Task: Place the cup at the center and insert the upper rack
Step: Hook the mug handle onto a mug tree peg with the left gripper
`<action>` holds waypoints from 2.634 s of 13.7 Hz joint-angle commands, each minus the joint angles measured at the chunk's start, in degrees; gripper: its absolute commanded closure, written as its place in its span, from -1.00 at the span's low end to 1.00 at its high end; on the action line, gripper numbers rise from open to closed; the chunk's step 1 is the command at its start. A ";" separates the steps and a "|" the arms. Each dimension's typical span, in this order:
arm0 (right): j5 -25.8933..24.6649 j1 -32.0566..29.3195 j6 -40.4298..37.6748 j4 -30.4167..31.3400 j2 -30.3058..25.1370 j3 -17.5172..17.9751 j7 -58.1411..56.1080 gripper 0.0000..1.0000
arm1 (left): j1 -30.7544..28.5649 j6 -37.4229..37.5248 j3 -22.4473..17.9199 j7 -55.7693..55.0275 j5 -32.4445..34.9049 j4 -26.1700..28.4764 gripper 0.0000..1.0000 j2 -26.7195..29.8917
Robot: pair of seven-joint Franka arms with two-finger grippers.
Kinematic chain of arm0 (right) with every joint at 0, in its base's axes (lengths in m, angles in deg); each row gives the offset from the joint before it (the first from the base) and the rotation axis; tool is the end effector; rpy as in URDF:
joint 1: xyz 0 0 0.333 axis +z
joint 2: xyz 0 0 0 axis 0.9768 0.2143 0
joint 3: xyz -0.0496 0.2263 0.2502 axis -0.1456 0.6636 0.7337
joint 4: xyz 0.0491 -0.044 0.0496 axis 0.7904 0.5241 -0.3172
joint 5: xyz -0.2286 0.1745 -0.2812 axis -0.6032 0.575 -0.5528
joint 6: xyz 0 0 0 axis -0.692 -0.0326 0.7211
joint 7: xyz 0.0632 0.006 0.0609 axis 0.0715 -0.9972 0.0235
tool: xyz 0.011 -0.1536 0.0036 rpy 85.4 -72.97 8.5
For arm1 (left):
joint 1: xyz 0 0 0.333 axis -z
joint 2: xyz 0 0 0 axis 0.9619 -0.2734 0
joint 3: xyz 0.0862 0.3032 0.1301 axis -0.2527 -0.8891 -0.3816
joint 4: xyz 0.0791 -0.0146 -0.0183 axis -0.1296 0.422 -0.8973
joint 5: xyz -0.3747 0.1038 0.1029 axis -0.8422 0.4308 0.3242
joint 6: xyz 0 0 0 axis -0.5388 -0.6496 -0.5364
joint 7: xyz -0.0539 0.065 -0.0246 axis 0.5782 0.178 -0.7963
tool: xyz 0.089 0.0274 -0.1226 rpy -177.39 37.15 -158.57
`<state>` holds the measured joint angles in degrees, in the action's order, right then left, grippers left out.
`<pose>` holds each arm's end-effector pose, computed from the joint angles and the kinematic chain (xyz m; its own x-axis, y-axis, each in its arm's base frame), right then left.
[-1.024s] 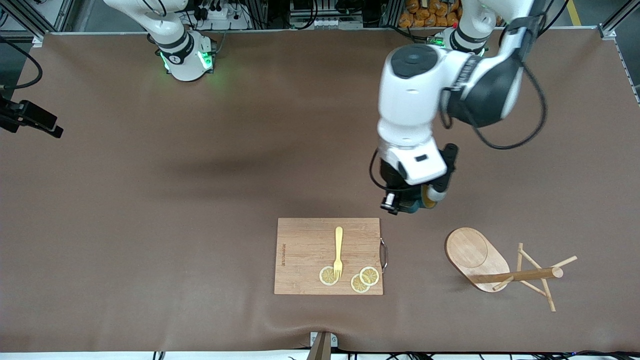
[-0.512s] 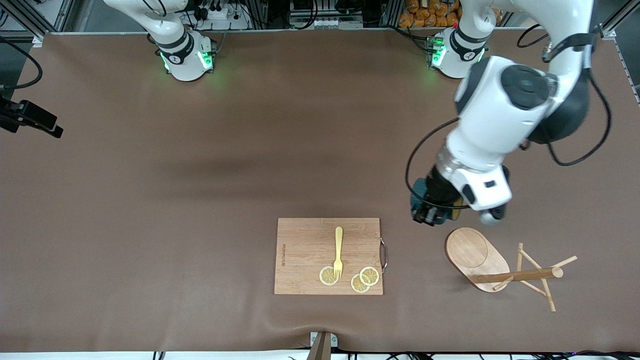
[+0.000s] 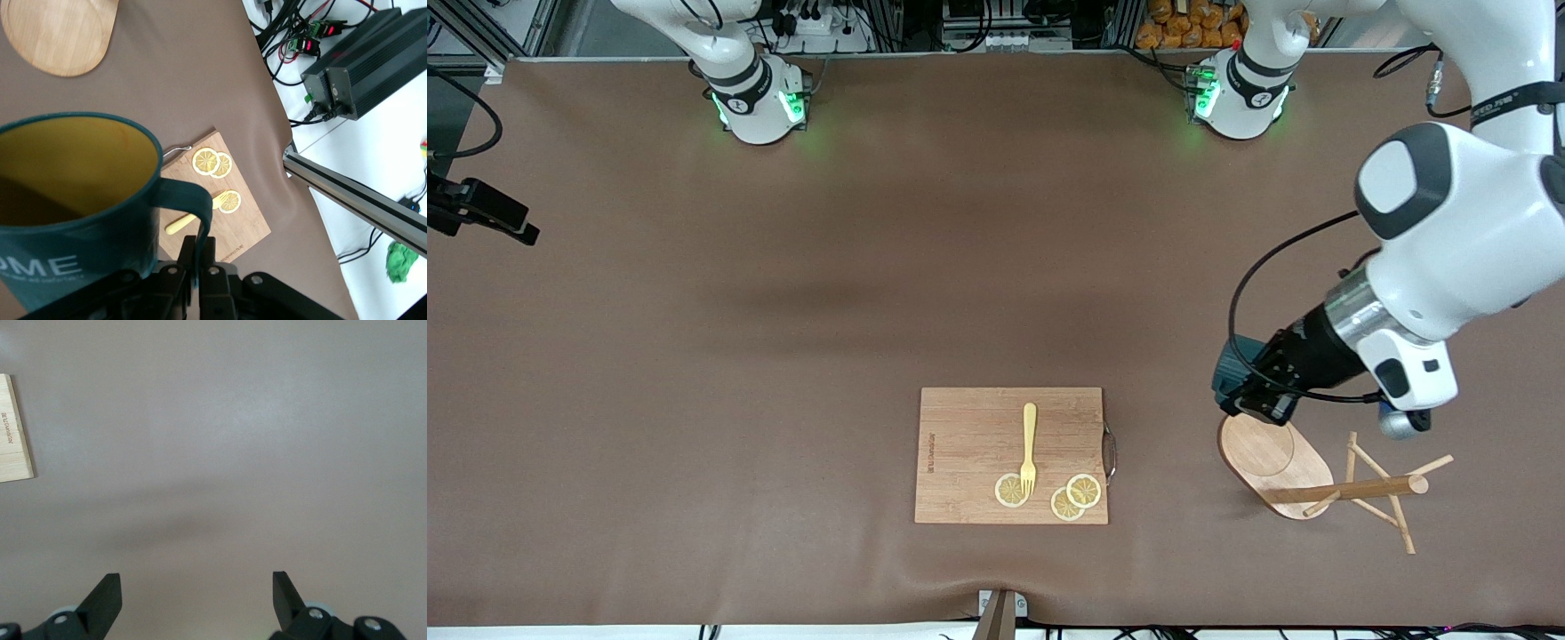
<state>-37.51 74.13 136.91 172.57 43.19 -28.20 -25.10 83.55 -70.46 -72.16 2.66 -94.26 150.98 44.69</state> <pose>0.5578 -0.0375 0.6240 0.9903 -0.1383 -0.0122 -0.1383 -0.9904 0.0002 0.7166 -0.1946 0.5082 0.5632 0.8002 -0.2061 0.7935 -0.4542 0.4050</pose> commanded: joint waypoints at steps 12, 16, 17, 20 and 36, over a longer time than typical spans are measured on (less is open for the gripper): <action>0.22 -0.55 -0.93 -1.15 0.40 0.28 -0.22 -1.00 | -12.57 4.70 0.53 25.98 -28.68 2.52 1.00 -1.64; 0.22 -0.55 -0.93 -1.24 0.40 0.28 -0.30 -1.00 | -15.48 4.70 0.44 26.77 -38.53 2.69 1.00 -3.31; 0.22 -0.55 -1.02 -1.24 0.40 0.28 -0.22 -1.00 | -16.44 4.70 0.44 26.77 -39.06 2.52 1.00 -4.36; 0.22 -0.55 -1.02 -1.15 0.40 0.19 -0.22 -1.00 | -18.55 4.70 0.44 30.28 -44.85 2.35 1.00 -6.04; 0.22 -0.55 -1.11 -1.15 0.40 0.28 -0.30 -1.00 | -22.77 6.10 0.53 38.28 -47.06 2.70 1.00 -9.73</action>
<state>-37.51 74.12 136.71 172.56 43.19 -28.27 -25.10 62.20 -65.60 -72.17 38.80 -138.74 153.80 35.34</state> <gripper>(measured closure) 0.000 0.947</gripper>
